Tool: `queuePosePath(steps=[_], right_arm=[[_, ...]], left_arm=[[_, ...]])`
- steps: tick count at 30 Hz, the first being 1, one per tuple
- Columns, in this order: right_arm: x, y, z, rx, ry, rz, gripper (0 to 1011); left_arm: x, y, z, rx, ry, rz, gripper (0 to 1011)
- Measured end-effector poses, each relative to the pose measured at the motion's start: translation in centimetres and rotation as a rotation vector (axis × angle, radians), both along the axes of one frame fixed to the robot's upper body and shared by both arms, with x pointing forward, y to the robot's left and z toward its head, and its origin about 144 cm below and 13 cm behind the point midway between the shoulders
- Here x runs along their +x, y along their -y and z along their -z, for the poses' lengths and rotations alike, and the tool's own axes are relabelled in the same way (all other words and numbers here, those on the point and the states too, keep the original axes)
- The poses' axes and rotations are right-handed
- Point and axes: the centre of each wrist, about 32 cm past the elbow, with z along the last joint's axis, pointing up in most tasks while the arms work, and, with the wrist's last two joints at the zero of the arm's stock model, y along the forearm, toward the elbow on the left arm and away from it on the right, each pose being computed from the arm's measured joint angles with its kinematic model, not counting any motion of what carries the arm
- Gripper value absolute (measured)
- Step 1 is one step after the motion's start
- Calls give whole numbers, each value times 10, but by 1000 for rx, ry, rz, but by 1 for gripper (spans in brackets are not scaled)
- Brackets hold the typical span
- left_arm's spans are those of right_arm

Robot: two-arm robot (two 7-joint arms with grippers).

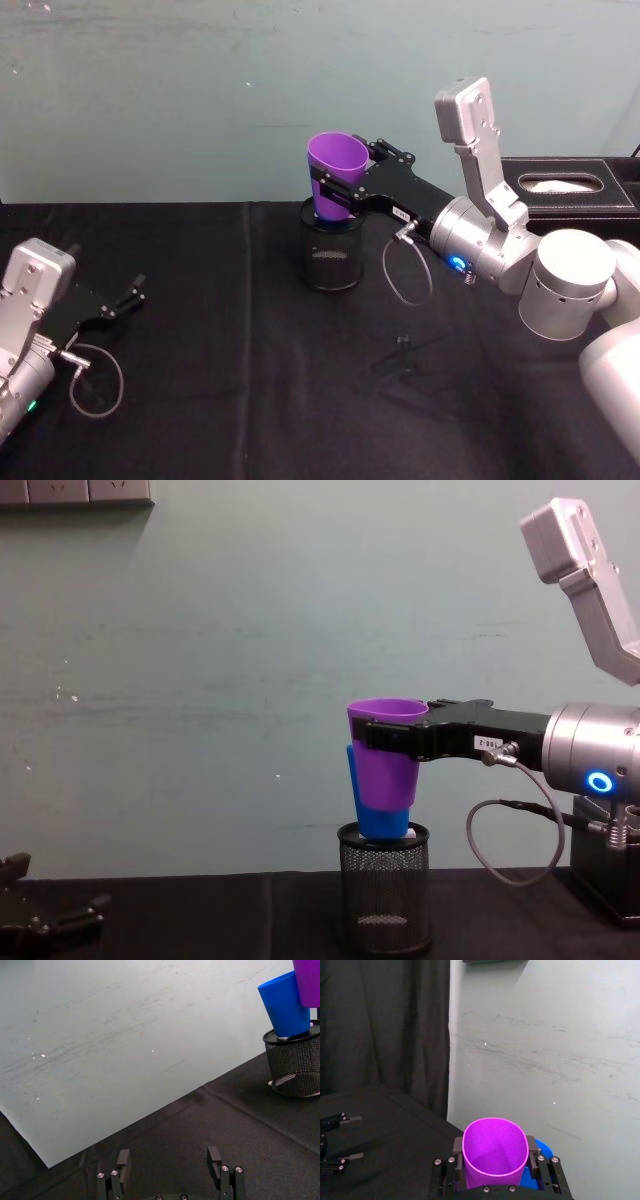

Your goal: Pick up one cup with a gripper and tap it against the other cup.

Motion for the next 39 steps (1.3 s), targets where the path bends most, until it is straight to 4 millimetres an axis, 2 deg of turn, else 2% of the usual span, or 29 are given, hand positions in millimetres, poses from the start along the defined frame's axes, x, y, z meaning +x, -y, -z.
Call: queuePosePath(steps=[39], right_arm=[[0, 0, 0, 0, 0, 1, 726]], left_arm=[[0, 0, 0, 0, 0, 0, 1000]])
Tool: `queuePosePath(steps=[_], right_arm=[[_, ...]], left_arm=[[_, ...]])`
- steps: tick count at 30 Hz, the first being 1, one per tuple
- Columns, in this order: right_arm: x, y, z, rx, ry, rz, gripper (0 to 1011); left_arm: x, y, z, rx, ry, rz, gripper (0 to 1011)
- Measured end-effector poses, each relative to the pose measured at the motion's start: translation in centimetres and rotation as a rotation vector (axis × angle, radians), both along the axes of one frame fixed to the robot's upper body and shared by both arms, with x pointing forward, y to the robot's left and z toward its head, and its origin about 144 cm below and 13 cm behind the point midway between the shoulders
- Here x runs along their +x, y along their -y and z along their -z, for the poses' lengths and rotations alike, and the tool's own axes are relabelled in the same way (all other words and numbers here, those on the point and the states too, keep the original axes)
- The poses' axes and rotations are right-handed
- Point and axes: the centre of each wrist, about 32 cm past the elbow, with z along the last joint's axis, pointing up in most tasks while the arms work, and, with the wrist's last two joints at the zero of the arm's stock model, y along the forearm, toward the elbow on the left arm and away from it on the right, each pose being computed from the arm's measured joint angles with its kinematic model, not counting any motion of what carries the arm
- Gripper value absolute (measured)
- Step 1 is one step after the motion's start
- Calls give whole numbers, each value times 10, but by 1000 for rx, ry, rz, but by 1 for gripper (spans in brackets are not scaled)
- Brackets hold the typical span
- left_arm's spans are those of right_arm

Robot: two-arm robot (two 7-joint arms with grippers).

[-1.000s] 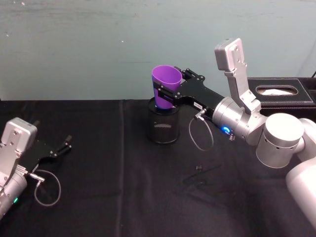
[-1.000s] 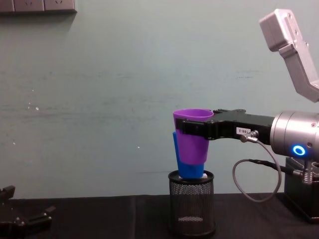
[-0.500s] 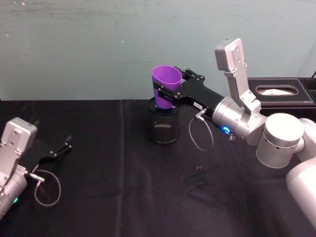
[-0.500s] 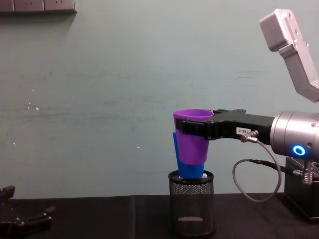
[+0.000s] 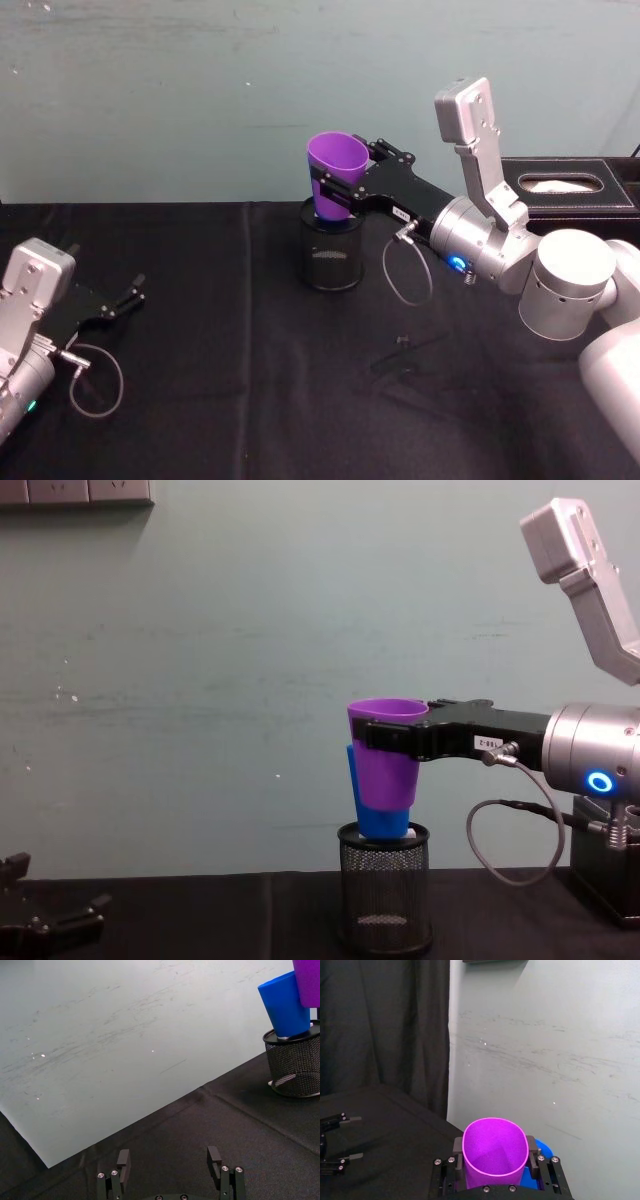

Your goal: Pick up one cup with a gripper and tap it against the other cup.

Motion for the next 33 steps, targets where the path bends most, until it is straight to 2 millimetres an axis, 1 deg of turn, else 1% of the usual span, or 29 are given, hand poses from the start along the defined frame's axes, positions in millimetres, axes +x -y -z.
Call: queuePosePath(steps=[33], right_arm=[[0, 0, 0, 0, 0, 0, 726]], left_arm=[[0, 0, 0, 0, 0, 0, 1000]])
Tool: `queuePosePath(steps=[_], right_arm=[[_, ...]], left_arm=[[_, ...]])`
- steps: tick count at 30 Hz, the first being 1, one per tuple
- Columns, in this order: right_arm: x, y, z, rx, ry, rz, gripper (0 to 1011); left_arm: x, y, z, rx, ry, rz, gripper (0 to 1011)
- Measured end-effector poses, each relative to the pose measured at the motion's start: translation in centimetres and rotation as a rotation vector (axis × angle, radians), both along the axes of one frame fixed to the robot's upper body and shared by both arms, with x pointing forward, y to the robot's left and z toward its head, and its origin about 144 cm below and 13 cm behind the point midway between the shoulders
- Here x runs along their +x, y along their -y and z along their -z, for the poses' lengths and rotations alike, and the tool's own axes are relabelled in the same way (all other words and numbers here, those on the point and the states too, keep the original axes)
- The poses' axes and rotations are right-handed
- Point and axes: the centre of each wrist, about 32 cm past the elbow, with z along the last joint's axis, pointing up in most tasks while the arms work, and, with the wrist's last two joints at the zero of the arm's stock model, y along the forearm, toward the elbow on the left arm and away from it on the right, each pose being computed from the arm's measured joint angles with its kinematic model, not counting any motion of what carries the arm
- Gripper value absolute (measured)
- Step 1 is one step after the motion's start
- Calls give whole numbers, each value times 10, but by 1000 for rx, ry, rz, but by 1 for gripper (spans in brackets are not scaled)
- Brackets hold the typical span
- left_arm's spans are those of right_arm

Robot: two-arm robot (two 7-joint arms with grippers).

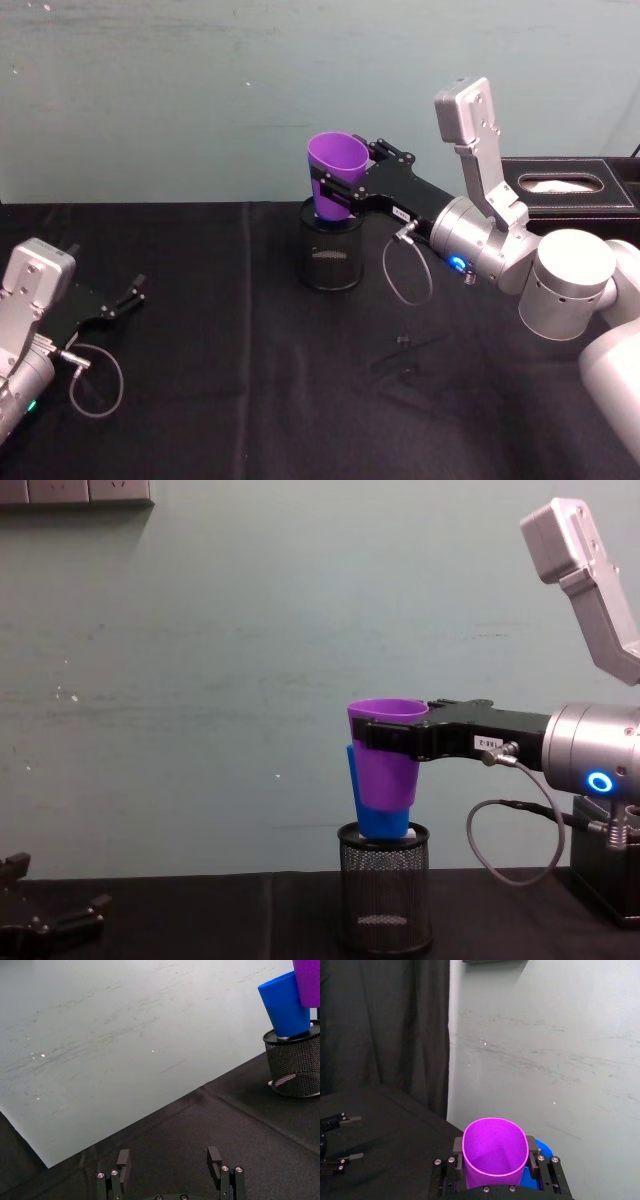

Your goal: Pick up one cup with a gripper and tap it against the other cup.

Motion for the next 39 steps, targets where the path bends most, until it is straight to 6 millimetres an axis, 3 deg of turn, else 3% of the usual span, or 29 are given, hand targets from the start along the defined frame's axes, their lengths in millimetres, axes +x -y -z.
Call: queuePosePath(steps=[39], right_arm=[[0, 0, 0, 0, 0, 0, 726]], left_arm=[[0, 0, 0, 0, 0, 0, 1000]])
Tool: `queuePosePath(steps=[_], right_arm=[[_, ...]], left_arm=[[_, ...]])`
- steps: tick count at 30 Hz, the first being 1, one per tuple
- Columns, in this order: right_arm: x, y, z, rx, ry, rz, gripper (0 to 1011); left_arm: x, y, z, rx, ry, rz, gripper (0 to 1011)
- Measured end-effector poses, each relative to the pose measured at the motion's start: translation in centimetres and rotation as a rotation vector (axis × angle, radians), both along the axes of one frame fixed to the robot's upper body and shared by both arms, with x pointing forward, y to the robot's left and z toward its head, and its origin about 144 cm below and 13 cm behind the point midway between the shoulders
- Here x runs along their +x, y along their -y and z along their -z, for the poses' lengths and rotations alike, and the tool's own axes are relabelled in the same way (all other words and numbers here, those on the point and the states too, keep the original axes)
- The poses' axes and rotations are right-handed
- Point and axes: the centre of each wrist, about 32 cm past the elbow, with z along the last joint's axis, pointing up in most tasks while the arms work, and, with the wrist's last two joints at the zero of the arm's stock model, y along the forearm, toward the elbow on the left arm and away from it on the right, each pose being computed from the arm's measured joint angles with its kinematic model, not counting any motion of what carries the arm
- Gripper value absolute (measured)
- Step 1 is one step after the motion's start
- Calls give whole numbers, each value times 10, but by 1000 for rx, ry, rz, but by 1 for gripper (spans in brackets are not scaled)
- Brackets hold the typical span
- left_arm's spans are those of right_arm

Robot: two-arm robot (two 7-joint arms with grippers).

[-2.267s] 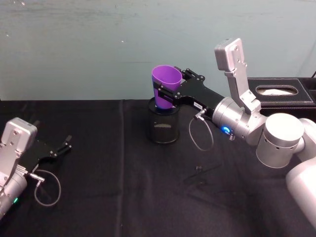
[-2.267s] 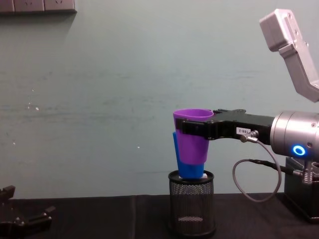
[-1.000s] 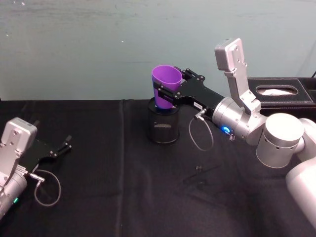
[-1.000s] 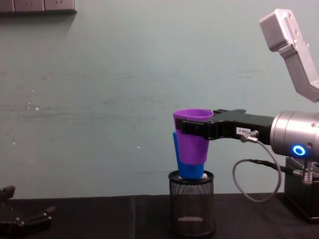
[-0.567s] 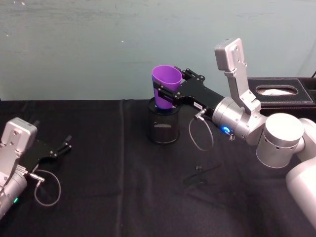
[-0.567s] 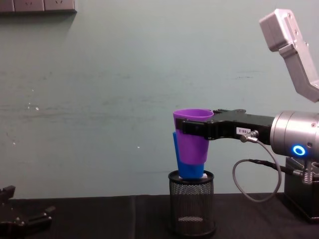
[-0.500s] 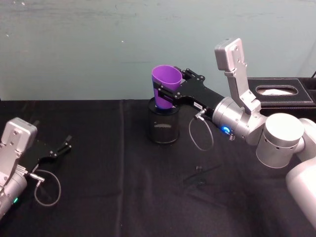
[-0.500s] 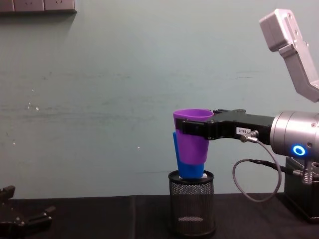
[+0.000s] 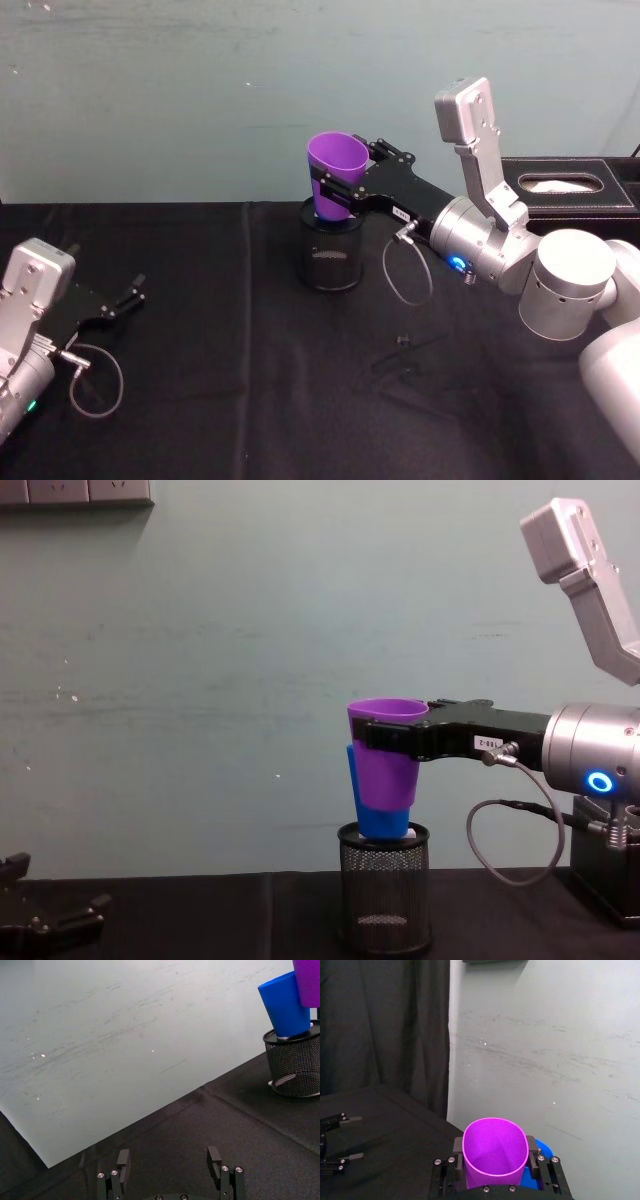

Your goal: Pick up one cup with a gripper and tap it against the other cup.

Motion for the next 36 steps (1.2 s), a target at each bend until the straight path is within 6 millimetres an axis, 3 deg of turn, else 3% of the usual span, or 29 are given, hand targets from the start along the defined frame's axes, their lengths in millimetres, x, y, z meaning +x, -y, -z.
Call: queuePosePath(steps=[25, 36], right_arm=[[-1, 0, 1, -5, 5, -2, 726], [-27, 0, 9, -22, 29, -13, 726]], left_arm=[[0, 0, 0, 0, 0, 0, 1000], [0, 0, 0, 0, 0, 0, 1000]])
